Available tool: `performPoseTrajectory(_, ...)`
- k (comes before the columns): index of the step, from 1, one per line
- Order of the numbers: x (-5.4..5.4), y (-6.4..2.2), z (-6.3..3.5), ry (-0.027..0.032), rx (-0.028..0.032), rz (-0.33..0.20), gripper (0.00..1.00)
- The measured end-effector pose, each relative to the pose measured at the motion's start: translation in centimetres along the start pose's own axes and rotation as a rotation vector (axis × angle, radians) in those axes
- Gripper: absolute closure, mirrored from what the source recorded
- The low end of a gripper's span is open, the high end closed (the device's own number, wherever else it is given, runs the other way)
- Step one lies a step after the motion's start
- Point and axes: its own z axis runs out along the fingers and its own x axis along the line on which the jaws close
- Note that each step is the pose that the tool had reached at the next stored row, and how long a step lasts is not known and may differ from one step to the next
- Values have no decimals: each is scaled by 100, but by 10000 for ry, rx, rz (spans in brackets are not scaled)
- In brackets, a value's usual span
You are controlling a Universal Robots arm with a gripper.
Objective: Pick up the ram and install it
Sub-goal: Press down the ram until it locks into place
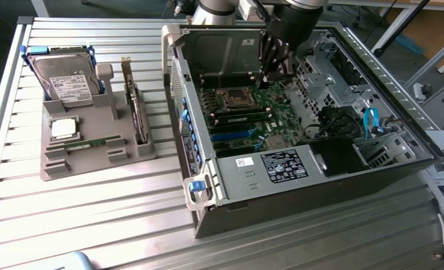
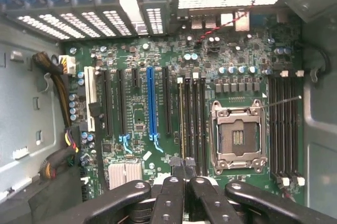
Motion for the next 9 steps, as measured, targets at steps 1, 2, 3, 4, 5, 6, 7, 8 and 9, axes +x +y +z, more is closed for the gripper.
performPoseTrajectory(1,0,0,0,-2,-2,145,89)
performPoseTrajectory(2,0,0,0,-3,-5,302,89)
performPoseTrajectory(3,0,0,0,-3,-7,441,89)
performPoseTrajectory(4,0,0,0,-3,-10,599,89)
performPoseTrajectory(5,0,0,0,-4,-13,750,89)
performPoseTrajectory(6,0,0,0,-5,-19,1078,89)
performPoseTrajectory(7,0,0,0,-6,-22,1237,89)
performPoseTrajectory(8,0,0,0,-7,-24,1407,89)
performPoseTrajectory(9,0,0,0,-9,-30,1718,89)
